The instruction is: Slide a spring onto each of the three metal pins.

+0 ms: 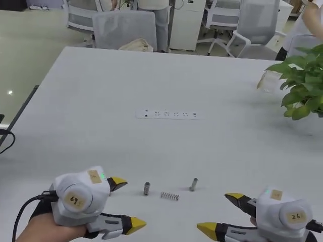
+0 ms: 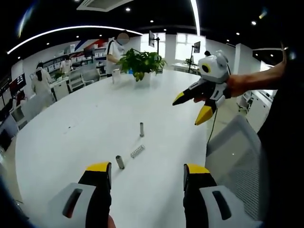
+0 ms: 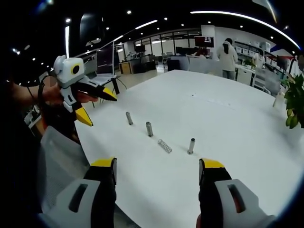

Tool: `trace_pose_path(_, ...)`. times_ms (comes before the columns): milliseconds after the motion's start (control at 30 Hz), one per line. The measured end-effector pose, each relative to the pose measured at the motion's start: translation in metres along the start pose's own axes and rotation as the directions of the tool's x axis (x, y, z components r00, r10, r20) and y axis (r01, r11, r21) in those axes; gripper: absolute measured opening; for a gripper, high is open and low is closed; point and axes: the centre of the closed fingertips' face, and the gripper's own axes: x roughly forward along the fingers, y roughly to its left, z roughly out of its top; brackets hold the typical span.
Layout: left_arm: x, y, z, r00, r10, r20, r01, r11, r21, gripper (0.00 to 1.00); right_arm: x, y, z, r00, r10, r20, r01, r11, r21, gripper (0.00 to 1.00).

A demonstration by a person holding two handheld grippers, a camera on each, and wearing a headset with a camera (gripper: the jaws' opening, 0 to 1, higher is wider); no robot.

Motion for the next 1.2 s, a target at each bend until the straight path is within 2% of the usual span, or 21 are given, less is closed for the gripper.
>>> trace_pose_path(300,0.025,-0.006,0.009,0.9988,-0.046,-0.016,0.046,0.998,0.048,0.55,-0.003,0.000,0.000,0.9999,-0.009,0.008,0.008,1.000,0.016,0.68)
trace_pose_path(467,0.036,-0.009,0.010,0.9975,-0.067,-0.019,0.068,0.997,0.048,0.55,-0.003,0.001,-0.001,0.9999,-0.008,0.008,0.008,1.000,0.020,0.68)
trace_pose_path(833,0.063,-0.017,0.007,0.9937,-0.102,-0.048,0.105,0.991,0.082,0.54,-0.006,0.000,-0.003,0.9999,-0.011,0.003,0.011,1.000,0.027,0.68)
trace_pose_path(1033,0.079,-0.021,0.005,0.9908,-0.113,-0.075,0.121,0.987,0.107,0.52,-0.008,-0.003,0.000,0.9997,-0.018,0.018,0.017,0.999,0.038,0.68)
trace_pose_path(1200,0.092,-0.023,0.003,0.9881,-0.130,-0.083,0.138,0.985,0.101,0.52,-0.009,-0.003,-0.002,0.9998,-0.014,0.016,0.013,0.999,0.038,0.67)
